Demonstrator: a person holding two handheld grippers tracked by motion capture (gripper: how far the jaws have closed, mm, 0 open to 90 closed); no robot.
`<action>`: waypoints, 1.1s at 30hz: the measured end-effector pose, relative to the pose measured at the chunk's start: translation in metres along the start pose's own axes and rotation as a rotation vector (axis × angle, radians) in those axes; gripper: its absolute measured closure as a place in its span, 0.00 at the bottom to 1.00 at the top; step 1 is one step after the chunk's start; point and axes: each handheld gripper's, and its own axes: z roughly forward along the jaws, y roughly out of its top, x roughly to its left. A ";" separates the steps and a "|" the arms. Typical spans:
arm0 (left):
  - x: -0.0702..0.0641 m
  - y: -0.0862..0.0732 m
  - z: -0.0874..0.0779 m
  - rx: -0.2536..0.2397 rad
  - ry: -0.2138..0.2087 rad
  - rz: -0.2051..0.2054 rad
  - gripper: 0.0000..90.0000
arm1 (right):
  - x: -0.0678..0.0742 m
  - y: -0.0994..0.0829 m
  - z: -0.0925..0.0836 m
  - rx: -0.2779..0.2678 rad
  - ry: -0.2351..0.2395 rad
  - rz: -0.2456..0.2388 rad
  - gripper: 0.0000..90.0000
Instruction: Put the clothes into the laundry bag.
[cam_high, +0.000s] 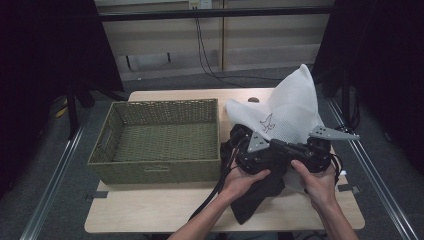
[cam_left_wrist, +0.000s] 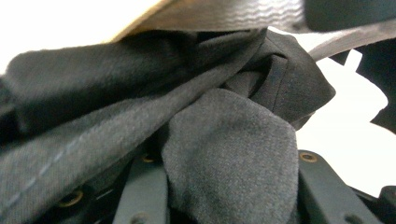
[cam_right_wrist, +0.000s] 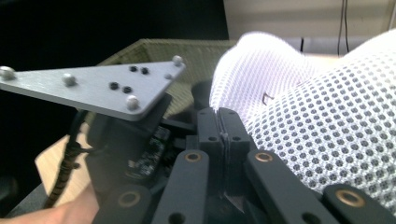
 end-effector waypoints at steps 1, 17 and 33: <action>0.002 -0.006 0.005 0.023 -0.001 -0.007 0.69 | -0.005 -0.005 0.002 0.012 -0.009 0.005 0.99; -0.010 -0.019 -0.042 -0.010 -0.110 0.086 0.33 | -0.031 -0.024 0.001 0.056 -0.072 -0.002 0.99; 0.000 -0.070 -0.100 0.070 -0.221 0.128 0.46 | -0.035 -0.024 0.000 0.059 -0.063 0.006 0.99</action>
